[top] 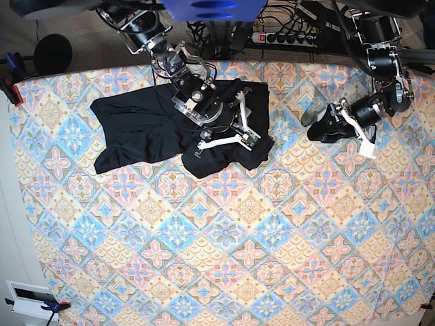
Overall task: Layout the t-shirt on the table in an organized manner, then fold the t-shirt properly
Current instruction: 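Lower the folded end onto the shirt and release with the right gripper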
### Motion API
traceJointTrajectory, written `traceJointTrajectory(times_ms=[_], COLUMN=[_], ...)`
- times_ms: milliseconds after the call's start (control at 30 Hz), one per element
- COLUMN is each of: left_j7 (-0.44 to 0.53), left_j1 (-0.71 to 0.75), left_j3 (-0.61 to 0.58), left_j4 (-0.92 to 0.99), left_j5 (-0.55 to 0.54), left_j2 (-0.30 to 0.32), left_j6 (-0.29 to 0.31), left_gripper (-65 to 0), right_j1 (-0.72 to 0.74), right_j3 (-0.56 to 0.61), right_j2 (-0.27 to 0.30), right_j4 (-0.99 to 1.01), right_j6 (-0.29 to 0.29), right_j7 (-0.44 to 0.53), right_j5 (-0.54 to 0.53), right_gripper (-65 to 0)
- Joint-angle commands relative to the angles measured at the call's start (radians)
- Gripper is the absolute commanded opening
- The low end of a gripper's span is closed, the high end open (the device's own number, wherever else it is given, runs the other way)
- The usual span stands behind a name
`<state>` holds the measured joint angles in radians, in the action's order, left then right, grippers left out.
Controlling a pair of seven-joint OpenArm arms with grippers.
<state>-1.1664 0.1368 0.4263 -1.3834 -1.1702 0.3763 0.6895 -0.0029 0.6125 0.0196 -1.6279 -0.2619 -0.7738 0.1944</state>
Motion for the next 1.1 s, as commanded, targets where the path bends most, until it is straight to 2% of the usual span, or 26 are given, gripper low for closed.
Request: traceJointTrajectory(times_ms=[0, 67, 267, 467, 633, 800, 1067], left_j7=[0.019, 0.019, 0.019, 0.019, 0.019, 0.019, 0.019], left_j1=[-0.009, -0.009, -0.009, 0.004, 0.004, 0.004, 0.002], left_j3=[0.007, 0.007, 0.007, 0.007, 0.007, 0.007, 0.007], left_j4=[-0.014, -0.014, -0.014, -0.014, -0.014, -0.014, -0.014], left_j5=[-0.024, -0.024, -0.024, -0.024, -0.024, -0.024, -0.024], left_j2=[0.014, 0.014, 0.014, 0.014, 0.014, 0.014, 0.014], left_j6=[0.009, 0.009, 0.009, 0.009, 0.009, 0.009, 0.009], left_gripper=[-31.1, -31.1, -31.1, -31.1, -31.1, -31.1, -31.2], right_j1=[0.017, 0.017, 0.011, 0.011, 0.011, -0.015, -0.041], right_j3=[0.001, 0.001, -0.007, -0.01, -0.013, -0.115, -0.306], right_j2=[-0.007, -0.007, -0.007, -0.007, -0.007, -0.014, -0.013], right_j4=[-0.013, -0.016, -0.024, -0.024, -0.065, -0.171, -0.222], right_j6=[0.0, 0.0, 0.0, 0.0, 0.002, 0.002, 0.002], right_j7=[0.015, 0.015, 0.015, 0.015, 0.015, 0.015, 0.015], right_j5=[0.0, 0.0, 0.0, 0.0, -0.002, -0.002, -0.002], right_gripper=[-49.3, -52.9, -54.0, -59.7, -60.7, -60.7, -60.7])
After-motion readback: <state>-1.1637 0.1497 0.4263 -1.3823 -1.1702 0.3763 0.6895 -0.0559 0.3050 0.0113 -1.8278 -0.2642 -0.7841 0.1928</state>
